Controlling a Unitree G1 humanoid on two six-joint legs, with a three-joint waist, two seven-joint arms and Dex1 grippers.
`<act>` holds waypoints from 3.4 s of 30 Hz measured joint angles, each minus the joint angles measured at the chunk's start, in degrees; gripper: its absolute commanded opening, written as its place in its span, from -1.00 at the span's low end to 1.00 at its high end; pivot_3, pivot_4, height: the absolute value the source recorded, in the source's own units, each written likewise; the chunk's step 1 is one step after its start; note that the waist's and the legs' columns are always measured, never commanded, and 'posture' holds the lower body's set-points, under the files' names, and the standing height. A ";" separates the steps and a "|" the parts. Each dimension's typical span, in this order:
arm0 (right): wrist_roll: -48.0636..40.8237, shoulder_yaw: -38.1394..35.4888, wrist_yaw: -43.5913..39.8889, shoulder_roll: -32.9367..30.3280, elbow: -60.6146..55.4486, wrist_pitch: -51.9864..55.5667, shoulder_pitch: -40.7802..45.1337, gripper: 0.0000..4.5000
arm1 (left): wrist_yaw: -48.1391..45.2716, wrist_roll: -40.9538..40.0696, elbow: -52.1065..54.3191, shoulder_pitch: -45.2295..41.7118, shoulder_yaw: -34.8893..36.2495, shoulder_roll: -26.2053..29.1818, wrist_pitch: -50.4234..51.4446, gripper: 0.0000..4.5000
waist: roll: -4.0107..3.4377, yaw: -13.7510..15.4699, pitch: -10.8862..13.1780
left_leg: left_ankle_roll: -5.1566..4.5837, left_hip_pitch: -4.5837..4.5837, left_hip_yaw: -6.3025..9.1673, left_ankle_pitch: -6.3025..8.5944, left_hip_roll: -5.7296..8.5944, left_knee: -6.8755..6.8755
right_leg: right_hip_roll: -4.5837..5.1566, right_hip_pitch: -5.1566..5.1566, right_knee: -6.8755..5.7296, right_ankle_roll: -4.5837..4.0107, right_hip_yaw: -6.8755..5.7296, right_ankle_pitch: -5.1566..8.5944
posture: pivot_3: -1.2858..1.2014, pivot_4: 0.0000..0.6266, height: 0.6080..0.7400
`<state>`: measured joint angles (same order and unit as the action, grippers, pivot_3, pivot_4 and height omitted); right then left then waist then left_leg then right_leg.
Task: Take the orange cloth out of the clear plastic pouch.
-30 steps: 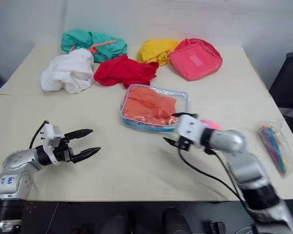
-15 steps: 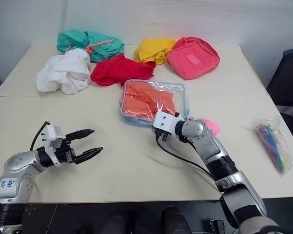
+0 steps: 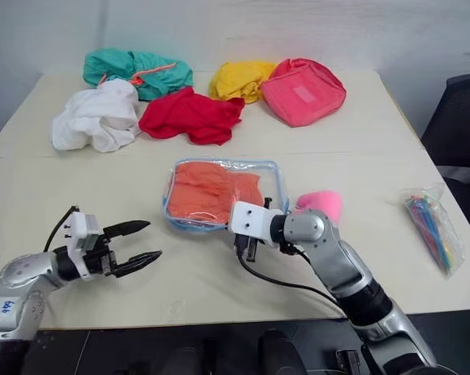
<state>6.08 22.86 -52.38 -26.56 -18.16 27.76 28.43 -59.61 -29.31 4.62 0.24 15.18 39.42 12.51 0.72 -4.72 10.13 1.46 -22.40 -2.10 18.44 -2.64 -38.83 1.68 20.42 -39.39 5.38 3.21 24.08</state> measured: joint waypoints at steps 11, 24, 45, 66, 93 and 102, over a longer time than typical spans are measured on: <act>-4.55 0.25 1.56 2.78 -0.67 4.91 -2.34 -0.53 | 0.05 -0.02 1.35 -0.34 0.02 -0.02 1.14 1.00 | 0.01 -0.03 0.00 | 0.01 -0.01 -0.01 0.00 0.00 0.07 | -0.03 -0.01 0.31 0.00 0.00 0.00 | 0.03 -0.52 1.00; -33.80 -30.41 -9.74 -17.56 -8.70 18.74 -3.73 0.20 | -2.73 -0.66 1.80 -3.19 -1.95 -0.01 3.09 1.00 | 0.02 1.13 0.00 | -0.06 -0.02 0.00 0.04 0.03 0.09 | 0.00 -0.29 0.85 0.00 0.01 0.00 | 0.03 -0.52 1.00; -26.41 -22.98 -12.97 -23.37 26.92 12.84 1.33 -0.71 | -2.16 -3.46 5.59 -4.71 -4.47 -0.69 5.10 1.00 | 0.00 0.99 0.02 | -0.10 0.21 -0.05 0.05 -0.04 0.17 | -0.08 -0.72 1.35 -0.04 0.08 -0.02 | 0.03 -0.52 1.00; -38.71 -22.56 -11.56 -19.89 -7.93 11.62 -15.95 -0.99 | -0.07 -2.85 3.95 -4.48 -4.54 -1.58 3.66 1.00 | 0.09 1.64 0.00 | -0.12 0.21 0.00 0.07 -0.01 0.21 | -0.08 -0.76 1.43 -0.04 0.05 -0.03 | 0.03 -0.52 1.00; -7.97 -20.18 -16.51 -22.75 30.06 -53.63 -5.67 0.55 | 12.33 -0.43 7.67 -18.65 -28.22 -16.05 27.89 1.00 | 0.03 1.85 0.03 | -0.16 0.29 -0.10 0.09 -0.01 -0.23 | -0.22 -0.92 1.38 0.00 0.17 -0.08 | 0.03 -0.52 1.00; 4.87 -9.42 -8.60 -14.59 51.48 -75.58 12.97 0.04 | 15.40 2.10 6.14 -20.14 -31.63 -19.45 29.39 0.09 | 0.00 1.28 0.04 | -0.15 0.28 -0.10 0.08 -0.09 -0.29 | -0.20 -0.91 1.27 0.00 0.15 -0.08 | 0.03 -0.52 1.00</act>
<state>10.95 13.44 -60.98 -41.15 33.32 -47.82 41.40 -44.20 -27.20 10.76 -19.90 -16.45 19.97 41.90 0.73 -3.44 10.16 1.31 -22.12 -2.20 18.52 -2.73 -39.12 1.48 19.51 -38.12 5.38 3.35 24.00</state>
